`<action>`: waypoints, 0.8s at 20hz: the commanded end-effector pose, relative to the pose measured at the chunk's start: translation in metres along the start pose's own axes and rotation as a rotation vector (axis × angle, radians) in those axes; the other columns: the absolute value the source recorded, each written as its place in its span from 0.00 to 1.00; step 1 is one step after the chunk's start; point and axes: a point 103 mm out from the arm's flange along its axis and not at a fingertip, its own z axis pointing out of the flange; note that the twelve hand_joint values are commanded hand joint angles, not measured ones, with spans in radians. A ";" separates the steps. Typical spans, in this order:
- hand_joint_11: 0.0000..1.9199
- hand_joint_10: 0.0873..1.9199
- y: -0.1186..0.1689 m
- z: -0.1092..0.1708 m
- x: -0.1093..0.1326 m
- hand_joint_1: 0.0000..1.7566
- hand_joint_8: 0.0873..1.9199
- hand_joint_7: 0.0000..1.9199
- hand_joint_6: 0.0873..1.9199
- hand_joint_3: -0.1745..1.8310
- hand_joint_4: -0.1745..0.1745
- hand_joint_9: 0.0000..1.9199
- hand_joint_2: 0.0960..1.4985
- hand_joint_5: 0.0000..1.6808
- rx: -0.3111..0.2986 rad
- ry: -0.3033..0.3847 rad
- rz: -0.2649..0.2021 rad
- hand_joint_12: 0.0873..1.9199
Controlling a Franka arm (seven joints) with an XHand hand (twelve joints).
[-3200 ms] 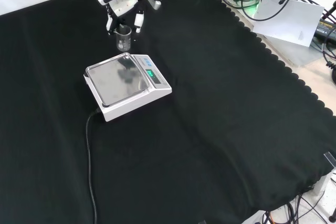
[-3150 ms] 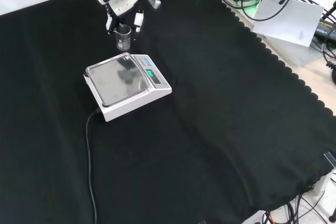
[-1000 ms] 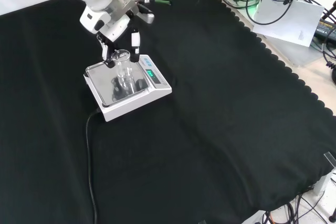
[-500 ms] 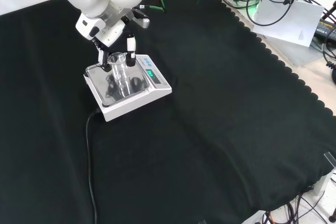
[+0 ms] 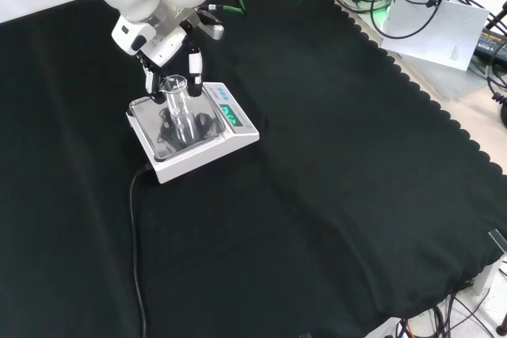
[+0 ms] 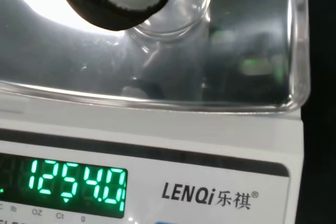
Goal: Put the beaker on the electronic balance.
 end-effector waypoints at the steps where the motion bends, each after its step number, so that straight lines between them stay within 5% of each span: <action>1: 0.72 0.11 -0.001 0.004 -0.001 0.57 0.30 0.59 0.37 0.08 0.24 0.78 0.63 0.55 0.007 -0.012 0.009 0.35; 5: 0.69 0.11 -0.002 0.006 -0.001 0.52 0.34 0.54 0.40 0.05 0.23 0.78 0.58 0.48 0.015 -0.020 0.009 0.38; 9: 0.66 0.14 -0.004 0.006 0.000 0.49 0.37 0.48 0.46 0.02 0.24 0.75 0.56 0.27 0.012 -0.036 0.013 0.41; 16: 0.63 0.22 -0.007 -0.001 -0.002 0.42 0.39 0.28 0.30 0.00 0.28 0.67 0.53 0.13 0.029 -0.038 0.020 0.45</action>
